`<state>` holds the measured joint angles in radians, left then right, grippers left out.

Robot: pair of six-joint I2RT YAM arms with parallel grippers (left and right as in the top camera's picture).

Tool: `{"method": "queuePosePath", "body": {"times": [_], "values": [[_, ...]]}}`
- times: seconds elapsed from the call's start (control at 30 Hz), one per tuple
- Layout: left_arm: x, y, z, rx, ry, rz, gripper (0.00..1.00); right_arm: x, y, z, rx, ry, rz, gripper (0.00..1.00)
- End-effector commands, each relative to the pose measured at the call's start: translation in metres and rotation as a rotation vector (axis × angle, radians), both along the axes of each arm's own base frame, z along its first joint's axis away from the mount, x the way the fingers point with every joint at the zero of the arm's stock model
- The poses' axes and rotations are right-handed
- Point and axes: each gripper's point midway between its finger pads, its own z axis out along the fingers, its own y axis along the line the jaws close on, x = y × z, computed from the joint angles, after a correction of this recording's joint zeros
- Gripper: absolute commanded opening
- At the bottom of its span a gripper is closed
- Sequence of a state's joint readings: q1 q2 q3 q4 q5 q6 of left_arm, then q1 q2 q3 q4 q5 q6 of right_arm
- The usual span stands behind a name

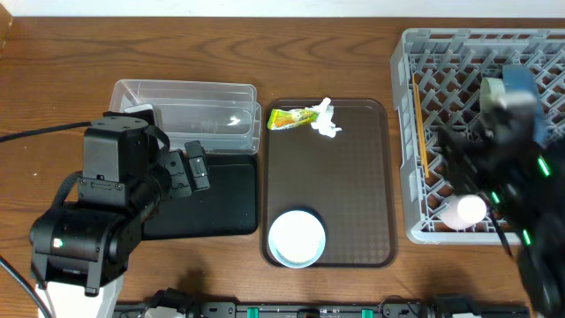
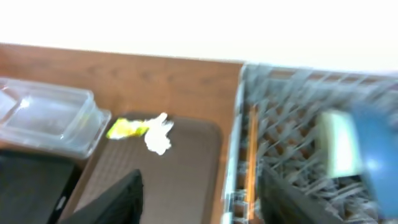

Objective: Sort waste into correct bins and load items into the dishwasher rack
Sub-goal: 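Place the chopstick in the rack and retract the right gripper, then reach the left gripper to the white rice bowl and grasp it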

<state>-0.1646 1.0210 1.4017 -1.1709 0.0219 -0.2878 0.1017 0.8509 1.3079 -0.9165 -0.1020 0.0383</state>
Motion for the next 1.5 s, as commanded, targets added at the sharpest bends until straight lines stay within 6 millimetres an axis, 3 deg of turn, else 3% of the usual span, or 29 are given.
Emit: {"method": "queuePosePath", "body": {"times": [0.0,0.13,0.2,0.23,0.57,0.83,1.0,1.17,1.37,1.47], "values": [[0.0,0.003,0.003,0.009,-0.009,0.011,1.0,-0.028,-0.026,0.024,-0.052,-0.111,-0.12,0.63],[0.0,0.003,0.003,0.008,-0.009,0.011,1.0,-0.055,-0.038,0.04,-0.057,-0.197,-0.172,0.68],[0.0,0.002,0.003,0.005,-0.009,0.009,1.0,-0.061,-0.038,0.044,-0.052,-0.22,-0.172,0.85],[0.0,0.002,0.003,0.005,-0.009,0.009,1.0,-0.063,-0.039,0.045,-0.052,-0.224,-0.172,0.99],[-0.001,0.0,0.003,-0.019,-0.002,0.02,1.0,-0.063,-0.039,0.044,-0.052,-0.222,-0.172,0.99],[-0.002,-0.042,-0.019,-0.056,0.113,-0.196,0.99,-0.063,-0.038,0.044,-0.052,-0.222,-0.171,0.99],[-0.003,-0.082,-0.052,-0.021,0.25,-0.336,0.93,-0.063,-0.038,0.044,-0.052,-0.222,-0.171,0.99],[-0.021,-0.134,-0.098,0.016,0.421,-0.463,0.89,-0.063,-0.038,0.044,-0.052,-0.221,-0.171,0.99],[-0.042,-0.179,-0.161,0.093,0.563,-0.495,0.87,-0.063,-0.038,0.044,-0.052,-0.222,-0.171,0.99],[-0.05,-0.197,-0.196,0.12,0.599,-0.521,0.8,-0.063,-0.038,0.044,-0.052,-0.221,-0.171,0.99]]}}
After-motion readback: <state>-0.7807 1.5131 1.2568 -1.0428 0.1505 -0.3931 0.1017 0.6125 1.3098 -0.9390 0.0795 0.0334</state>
